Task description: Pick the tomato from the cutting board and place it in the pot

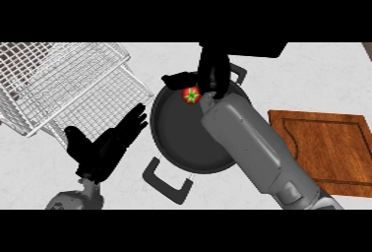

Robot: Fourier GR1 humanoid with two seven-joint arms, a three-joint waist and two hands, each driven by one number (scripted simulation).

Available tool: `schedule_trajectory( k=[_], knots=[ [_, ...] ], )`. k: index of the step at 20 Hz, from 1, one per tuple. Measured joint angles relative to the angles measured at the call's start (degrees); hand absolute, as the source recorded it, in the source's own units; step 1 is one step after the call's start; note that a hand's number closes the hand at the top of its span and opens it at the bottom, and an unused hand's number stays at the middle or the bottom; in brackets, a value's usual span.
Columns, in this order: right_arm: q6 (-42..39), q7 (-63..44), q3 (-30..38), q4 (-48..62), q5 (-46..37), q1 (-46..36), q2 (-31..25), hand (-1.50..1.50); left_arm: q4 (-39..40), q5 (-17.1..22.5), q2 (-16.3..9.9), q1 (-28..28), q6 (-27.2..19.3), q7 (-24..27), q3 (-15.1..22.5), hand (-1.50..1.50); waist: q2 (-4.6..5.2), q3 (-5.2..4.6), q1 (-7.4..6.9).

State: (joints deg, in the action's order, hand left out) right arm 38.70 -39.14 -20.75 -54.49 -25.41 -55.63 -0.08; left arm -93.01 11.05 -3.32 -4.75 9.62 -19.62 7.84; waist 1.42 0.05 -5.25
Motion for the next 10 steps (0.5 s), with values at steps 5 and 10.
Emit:
schedule_trajectory(
  k=[5,10],
  knots=[
    [8.5,8.6,-0.9,5.8,7.6,-2.3,0.0,-1.50,0.7,-0.5,0.7,0.2,-0.4,1.1,0.1,0.00,-0.14,-0.01,0.32],
    [14.3,12.6,-1.9,11.3,10.3,-4.4,-0.1,-1.50,-0.2,0.1,-0.5,2.3,0.3,1.5,-1.1,0.00,-0.65,-0.04,1.73]
  ],
)
